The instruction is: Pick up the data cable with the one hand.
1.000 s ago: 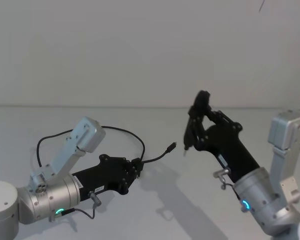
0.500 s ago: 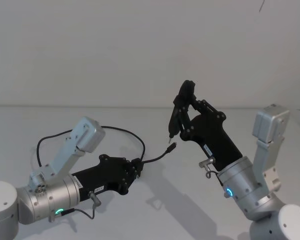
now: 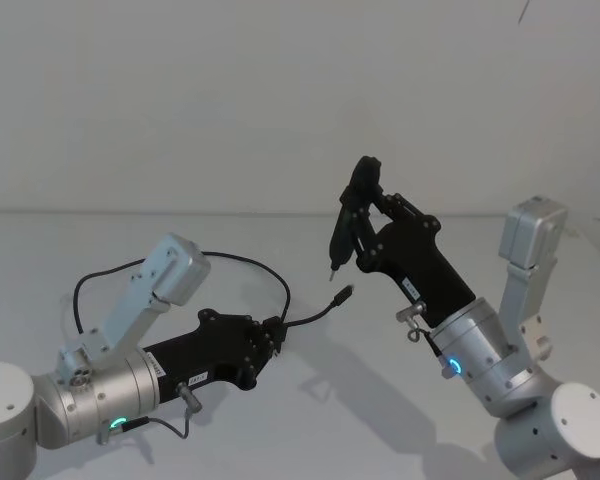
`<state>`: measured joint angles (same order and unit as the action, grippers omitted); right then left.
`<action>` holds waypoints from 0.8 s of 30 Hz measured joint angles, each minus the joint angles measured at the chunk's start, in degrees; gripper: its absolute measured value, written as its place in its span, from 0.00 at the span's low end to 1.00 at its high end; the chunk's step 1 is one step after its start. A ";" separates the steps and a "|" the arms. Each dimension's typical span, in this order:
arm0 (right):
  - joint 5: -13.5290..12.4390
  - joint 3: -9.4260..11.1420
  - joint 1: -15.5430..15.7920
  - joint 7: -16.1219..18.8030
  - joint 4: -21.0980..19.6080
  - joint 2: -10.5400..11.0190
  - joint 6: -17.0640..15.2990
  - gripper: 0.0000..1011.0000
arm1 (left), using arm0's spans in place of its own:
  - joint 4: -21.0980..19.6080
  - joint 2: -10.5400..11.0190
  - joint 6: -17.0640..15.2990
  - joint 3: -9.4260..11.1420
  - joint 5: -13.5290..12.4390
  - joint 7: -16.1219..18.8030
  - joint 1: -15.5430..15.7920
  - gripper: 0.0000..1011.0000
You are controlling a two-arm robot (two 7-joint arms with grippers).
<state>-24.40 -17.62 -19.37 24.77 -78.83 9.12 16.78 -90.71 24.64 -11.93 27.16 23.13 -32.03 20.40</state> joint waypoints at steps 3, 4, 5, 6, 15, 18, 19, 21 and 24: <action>-0.98 0.19 -0.94 1.09 1.48 0.04 0.13 0.28 | -0.02 0.00 0.00 0.00 0.00 0.00 0.00 0.04; -1.18 0.25 -1.21 1.30 1.95 0.06 0.16 0.28 | -0.02 0.00 0.00 0.00 0.00 0.01 0.00 0.04; -1.58 0.33 -1.60 1.73 2.63 0.07 0.18 0.28 | -0.02 0.00 0.00 0.00 0.00 0.00 0.00 0.04; -1.74 0.39 -1.79 1.89 2.92 0.08 0.19 0.28 | -0.02 0.00 0.00 0.00 0.00 0.00 0.00 0.04; -3.35 1.03 -3.50 2.87 5.85 0.52 0.16 0.28 | -0.02 0.00 0.00 0.00 -0.01 0.01 0.00 0.04; -3.70 1.18 -3.72 3.04 6.41 0.78 -0.06 0.28 | -0.02 0.00 0.00 0.00 -0.01 0.01 0.00 0.04; -3.76 1.20 -3.75 3.10 6.50 0.87 -0.11 0.28 | -0.02 0.00 0.00 0.00 -0.01 0.01 0.00 0.04; -3.90 1.23 -3.76 3.18 6.64 1.00 -0.24 0.28 | -0.02 0.00 0.00 0.00 -0.01 0.01 0.00 0.04; -4.15 1.26 -3.76 3.29 6.75 1.28 -0.58 0.28 | -0.02 0.00 0.01 0.00 -0.01 0.01 0.00 0.04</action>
<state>-28.55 -16.36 -23.13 28.06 -72.08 10.41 16.20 -90.73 24.64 -11.92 27.16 23.13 -32.03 20.40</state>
